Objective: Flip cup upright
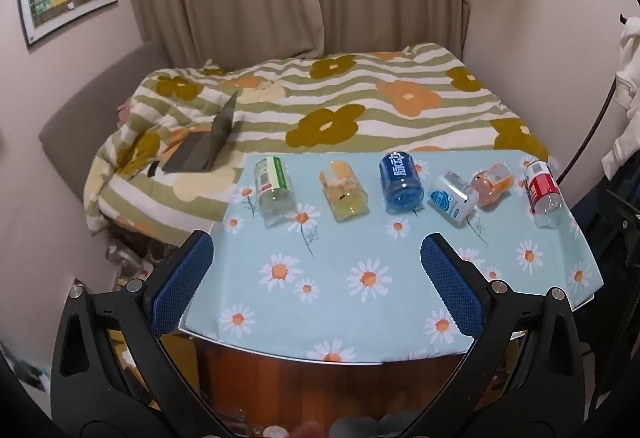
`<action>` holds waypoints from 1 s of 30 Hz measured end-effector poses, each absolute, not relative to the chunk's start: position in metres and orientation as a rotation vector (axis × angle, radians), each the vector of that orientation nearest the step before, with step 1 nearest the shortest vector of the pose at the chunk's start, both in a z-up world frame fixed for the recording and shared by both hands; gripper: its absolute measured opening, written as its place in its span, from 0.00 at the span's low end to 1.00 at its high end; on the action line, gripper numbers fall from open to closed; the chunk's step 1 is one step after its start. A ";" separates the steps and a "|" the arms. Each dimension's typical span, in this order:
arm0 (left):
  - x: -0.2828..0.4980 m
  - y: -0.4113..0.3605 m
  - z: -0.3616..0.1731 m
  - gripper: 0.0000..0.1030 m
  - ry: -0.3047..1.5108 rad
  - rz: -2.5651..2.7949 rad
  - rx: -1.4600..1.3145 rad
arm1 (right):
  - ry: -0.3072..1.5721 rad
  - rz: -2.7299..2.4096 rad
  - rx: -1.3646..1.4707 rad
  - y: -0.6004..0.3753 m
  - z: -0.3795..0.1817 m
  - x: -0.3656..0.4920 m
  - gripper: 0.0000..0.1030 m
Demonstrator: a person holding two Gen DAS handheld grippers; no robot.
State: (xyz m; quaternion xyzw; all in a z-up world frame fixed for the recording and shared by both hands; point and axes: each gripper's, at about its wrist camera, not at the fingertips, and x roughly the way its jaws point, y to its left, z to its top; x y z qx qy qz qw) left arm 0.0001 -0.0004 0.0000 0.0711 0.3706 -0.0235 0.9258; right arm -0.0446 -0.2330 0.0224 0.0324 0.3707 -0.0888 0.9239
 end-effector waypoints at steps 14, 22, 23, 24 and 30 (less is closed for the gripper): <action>-0.004 -0.004 0.000 1.00 0.746 -0.073 0.146 | 0.769 -0.185 0.073 -0.233 0.020 -0.048 1.00; -0.005 -0.003 0.001 1.00 0.743 -0.075 0.142 | 0.769 -0.187 0.074 -0.233 0.020 -0.047 1.00; -0.003 -0.005 -0.001 1.00 0.745 -0.075 0.142 | 0.769 -0.186 0.074 -0.233 0.020 -0.048 1.00; -0.003 -0.005 -0.001 1.00 0.744 -0.075 0.142 | 0.769 -0.187 0.075 -0.233 0.020 -0.047 1.00; -0.004 -0.005 -0.001 1.00 0.743 -0.076 0.140 | 0.771 -0.188 0.074 -0.233 0.020 -0.047 1.00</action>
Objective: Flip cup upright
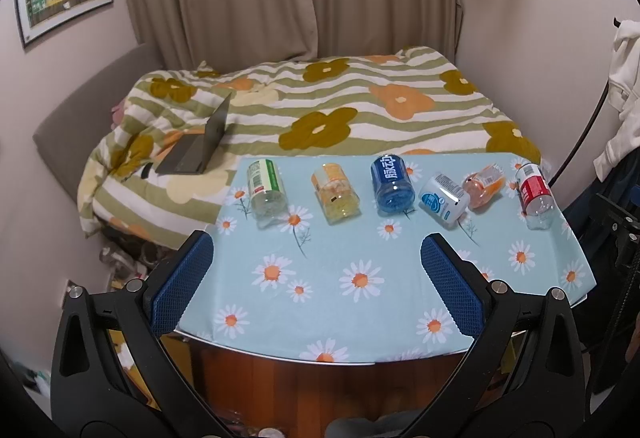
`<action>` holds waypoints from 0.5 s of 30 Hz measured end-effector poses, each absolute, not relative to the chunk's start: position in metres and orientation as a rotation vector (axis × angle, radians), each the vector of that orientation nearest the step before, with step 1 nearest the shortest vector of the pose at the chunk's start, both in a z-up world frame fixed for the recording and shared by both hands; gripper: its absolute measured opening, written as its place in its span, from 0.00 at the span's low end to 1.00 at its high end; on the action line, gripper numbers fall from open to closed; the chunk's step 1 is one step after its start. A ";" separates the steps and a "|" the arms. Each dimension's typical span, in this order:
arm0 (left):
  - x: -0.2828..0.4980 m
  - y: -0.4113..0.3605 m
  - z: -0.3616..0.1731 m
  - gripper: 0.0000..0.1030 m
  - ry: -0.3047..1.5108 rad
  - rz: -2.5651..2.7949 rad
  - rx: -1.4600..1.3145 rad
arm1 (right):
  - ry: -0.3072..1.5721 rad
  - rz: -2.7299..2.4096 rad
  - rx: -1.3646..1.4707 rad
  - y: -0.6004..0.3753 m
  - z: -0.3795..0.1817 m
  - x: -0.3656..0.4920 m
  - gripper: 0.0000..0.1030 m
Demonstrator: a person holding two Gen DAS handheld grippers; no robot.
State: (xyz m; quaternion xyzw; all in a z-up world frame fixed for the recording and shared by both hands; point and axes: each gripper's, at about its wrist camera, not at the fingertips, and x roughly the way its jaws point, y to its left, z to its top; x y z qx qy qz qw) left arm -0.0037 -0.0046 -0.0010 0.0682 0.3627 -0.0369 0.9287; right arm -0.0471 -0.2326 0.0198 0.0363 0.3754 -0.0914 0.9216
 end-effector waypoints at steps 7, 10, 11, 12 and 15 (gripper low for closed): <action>-0.004 -0.004 -0.001 1.00 0.743 -0.076 0.138 | 0.772 -0.188 0.074 -0.233 0.020 -0.047 1.00; -0.004 -0.004 -0.001 1.00 0.743 -0.076 0.137 | 0.773 -0.188 0.075 -0.233 0.020 -0.046 1.00; -0.004 -0.004 -0.001 1.00 0.743 -0.076 0.137 | 0.773 -0.188 0.074 -0.233 0.019 -0.047 1.00; -0.004 -0.004 -0.001 1.00 0.744 -0.076 0.137 | 0.773 -0.188 0.075 -0.233 0.020 -0.047 1.00; -0.004 -0.003 -0.001 1.00 0.743 -0.076 0.137 | 0.774 -0.188 0.075 -0.233 0.019 -0.047 1.00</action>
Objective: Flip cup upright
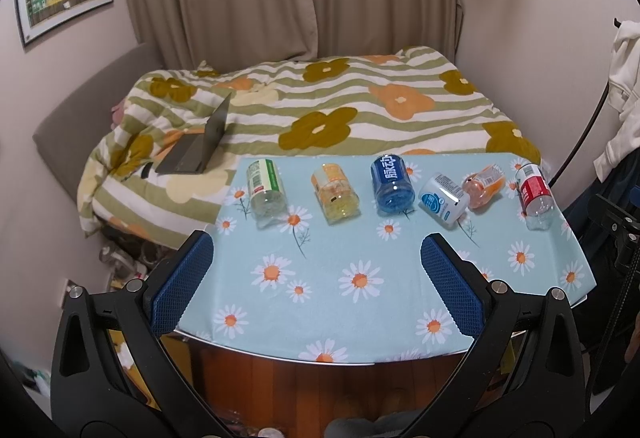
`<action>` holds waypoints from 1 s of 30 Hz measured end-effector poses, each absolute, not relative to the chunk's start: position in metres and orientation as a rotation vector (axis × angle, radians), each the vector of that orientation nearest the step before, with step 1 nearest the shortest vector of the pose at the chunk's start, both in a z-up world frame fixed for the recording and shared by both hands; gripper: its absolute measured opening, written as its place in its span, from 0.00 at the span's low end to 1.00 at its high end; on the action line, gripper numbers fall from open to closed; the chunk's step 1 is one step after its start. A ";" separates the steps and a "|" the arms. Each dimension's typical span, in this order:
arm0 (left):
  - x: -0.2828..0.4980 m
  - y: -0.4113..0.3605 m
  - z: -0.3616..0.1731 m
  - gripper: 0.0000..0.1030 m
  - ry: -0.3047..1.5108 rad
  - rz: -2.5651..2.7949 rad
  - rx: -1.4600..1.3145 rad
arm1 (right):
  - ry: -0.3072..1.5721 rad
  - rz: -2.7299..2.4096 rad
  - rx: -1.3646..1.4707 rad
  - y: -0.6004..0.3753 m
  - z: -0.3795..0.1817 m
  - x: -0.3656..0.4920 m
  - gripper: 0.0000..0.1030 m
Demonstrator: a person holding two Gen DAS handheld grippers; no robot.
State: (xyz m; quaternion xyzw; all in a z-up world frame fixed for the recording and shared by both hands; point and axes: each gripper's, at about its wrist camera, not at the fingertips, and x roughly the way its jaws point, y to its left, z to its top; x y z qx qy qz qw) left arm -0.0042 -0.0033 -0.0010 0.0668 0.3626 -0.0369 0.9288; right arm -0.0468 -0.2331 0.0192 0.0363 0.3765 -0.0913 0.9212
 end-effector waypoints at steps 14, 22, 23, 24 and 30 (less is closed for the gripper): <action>-0.004 -0.003 -0.002 1.00 0.743 -0.077 0.136 | 0.775 -0.187 0.075 -0.233 0.018 -0.046 1.00; -0.004 -0.002 -0.001 1.00 0.743 -0.077 0.136 | 0.776 -0.187 0.076 -0.233 0.018 -0.045 1.00; -0.004 -0.002 -0.002 1.00 0.743 -0.077 0.136 | 0.776 -0.187 0.077 -0.233 0.018 -0.045 1.00; -0.004 -0.002 -0.001 1.00 0.743 -0.076 0.136 | 0.776 -0.187 0.077 -0.233 0.018 -0.045 1.00; -0.004 -0.002 -0.001 1.00 0.743 -0.076 0.135 | 0.777 -0.187 0.077 -0.233 0.018 -0.045 1.00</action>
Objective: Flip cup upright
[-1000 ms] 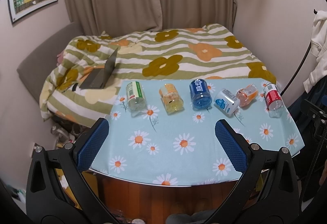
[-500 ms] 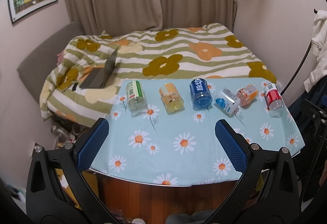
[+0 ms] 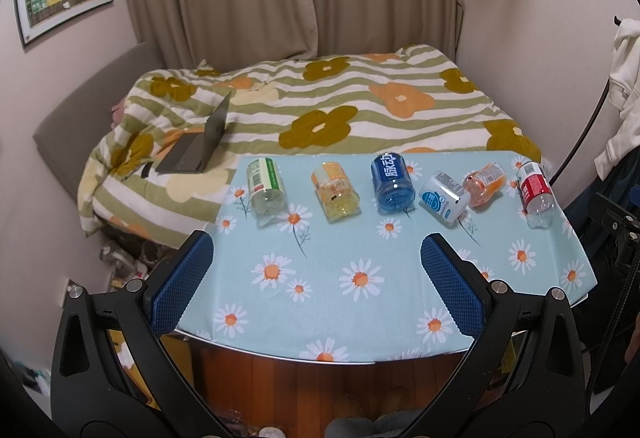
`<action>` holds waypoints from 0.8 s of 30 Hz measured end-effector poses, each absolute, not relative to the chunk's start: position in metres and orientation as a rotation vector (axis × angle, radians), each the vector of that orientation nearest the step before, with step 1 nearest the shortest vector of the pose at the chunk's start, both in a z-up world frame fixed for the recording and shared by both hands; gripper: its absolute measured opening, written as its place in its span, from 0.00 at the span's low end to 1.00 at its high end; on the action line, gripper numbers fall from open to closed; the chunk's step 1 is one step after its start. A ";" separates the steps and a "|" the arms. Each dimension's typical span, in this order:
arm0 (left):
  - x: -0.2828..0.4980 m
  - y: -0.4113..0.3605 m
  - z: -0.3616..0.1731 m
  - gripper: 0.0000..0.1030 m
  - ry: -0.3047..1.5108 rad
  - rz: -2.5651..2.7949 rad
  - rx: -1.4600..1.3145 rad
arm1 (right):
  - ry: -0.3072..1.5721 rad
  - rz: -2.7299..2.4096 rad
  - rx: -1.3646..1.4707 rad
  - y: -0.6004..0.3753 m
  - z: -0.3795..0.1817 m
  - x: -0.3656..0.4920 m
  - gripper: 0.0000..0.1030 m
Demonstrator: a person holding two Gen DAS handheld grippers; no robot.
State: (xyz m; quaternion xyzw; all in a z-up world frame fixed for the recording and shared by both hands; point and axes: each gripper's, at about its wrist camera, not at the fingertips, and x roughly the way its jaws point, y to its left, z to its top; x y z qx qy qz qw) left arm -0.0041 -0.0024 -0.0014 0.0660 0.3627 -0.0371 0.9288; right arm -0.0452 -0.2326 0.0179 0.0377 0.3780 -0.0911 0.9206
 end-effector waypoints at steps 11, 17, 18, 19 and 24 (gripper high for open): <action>-0.004 -0.002 0.000 1.00 0.744 -0.075 0.136 | 0.776 -0.183 0.078 -0.233 0.017 -0.045 1.00; -0.004 -0.002 0.000 1.00 0.746 -0.075 0.133 | 0.779 -0.182 0.082 -0.233 0.016 -0.046 1.00; -0.004 -0.002 0.000 1.00 0.746 -0.074 0.132 | 0.778 -0.182 0.080 -0.233 0.016 -0.046 1.00; -0.004 -0.001 0.000 1.00 0.748 -0.073 0.129 | 0.778 -0.181 0.080 -0.233 0.016 -0.046 1.00; -0.003 -0.001 0.003 1.00 0.760 -0.052 0.118 | 0.790 -0.153 0.078 -0.227 0.010 -0.049 1.00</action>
